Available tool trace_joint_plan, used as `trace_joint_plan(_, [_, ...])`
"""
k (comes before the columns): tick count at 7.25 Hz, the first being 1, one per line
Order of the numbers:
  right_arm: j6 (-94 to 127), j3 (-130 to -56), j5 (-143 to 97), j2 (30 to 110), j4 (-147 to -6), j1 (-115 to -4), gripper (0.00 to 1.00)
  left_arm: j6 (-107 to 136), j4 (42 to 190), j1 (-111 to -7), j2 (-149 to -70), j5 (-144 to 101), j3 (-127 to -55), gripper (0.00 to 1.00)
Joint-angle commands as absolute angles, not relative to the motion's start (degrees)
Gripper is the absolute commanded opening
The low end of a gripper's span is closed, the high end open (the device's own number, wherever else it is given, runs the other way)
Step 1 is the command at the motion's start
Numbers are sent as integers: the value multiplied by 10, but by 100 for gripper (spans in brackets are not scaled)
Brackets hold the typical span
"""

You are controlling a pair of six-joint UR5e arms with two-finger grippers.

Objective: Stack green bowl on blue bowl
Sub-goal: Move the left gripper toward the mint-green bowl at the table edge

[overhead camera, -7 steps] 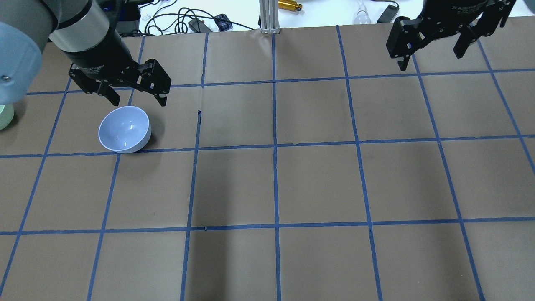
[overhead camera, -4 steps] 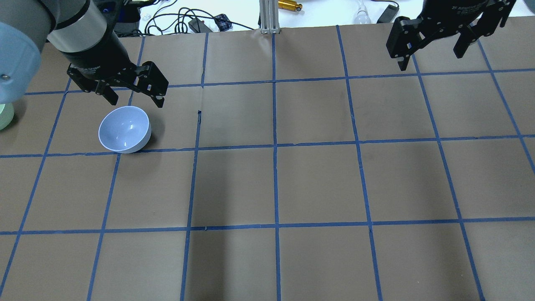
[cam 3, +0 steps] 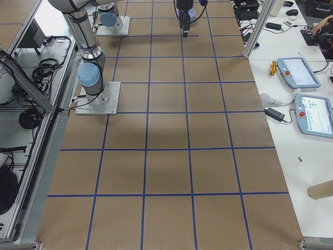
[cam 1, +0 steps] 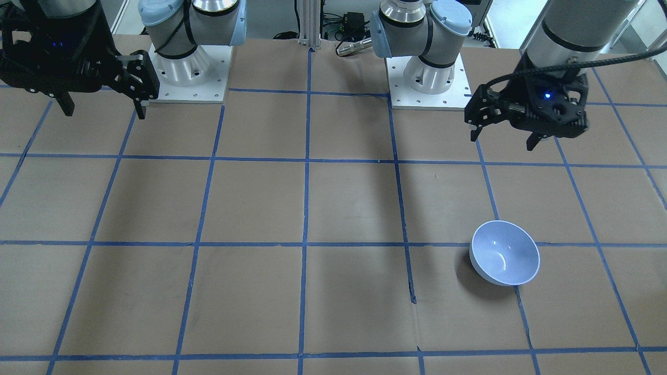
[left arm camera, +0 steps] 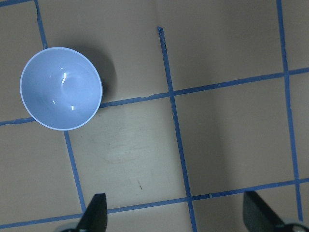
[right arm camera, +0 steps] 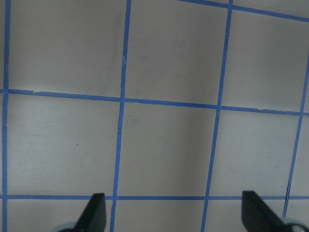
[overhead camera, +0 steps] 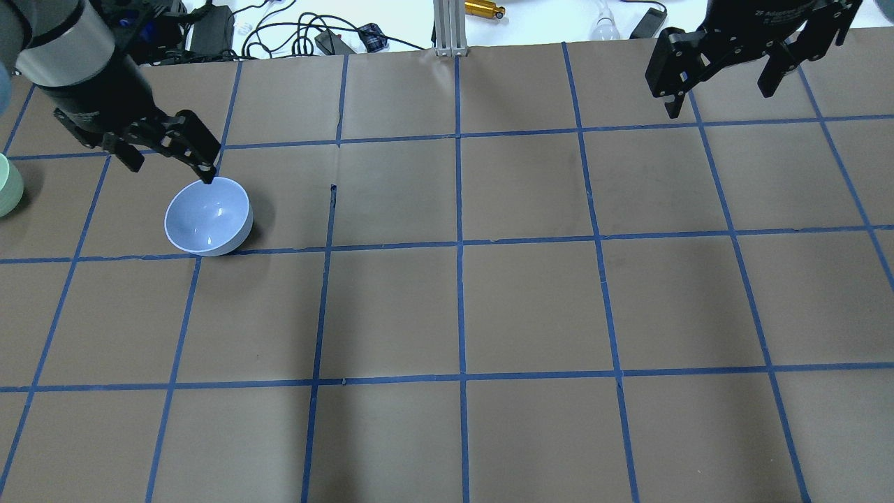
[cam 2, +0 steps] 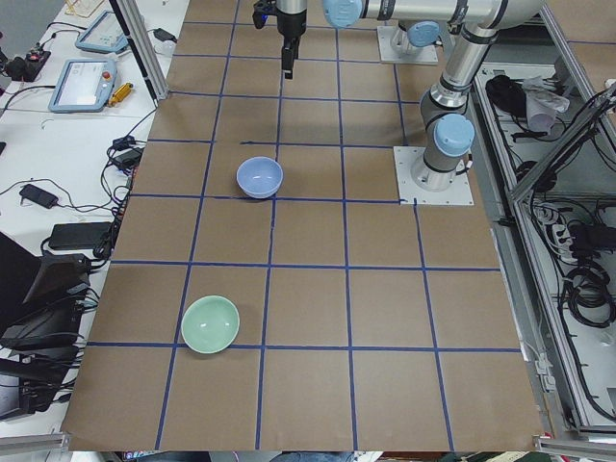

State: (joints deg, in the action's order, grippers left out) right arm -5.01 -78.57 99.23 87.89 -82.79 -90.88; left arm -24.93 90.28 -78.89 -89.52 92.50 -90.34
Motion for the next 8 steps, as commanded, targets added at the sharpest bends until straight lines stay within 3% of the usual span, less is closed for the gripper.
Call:
trace_joint_plan(1, [-50, -786, 992, 879, -828, -909, 100, -418, 901, -691, -912, 919, -905, 100])
trace_joint_plan(4, [-50, -786, 992, 879, -828, -909, 100, -613, 854, -595, -963, 906, -896, 100])
trace_joint_plan(8, [-50, -786, 992, 879, -828, -909, 100, -939, 722, -468, -1094, 888, -855, 100])
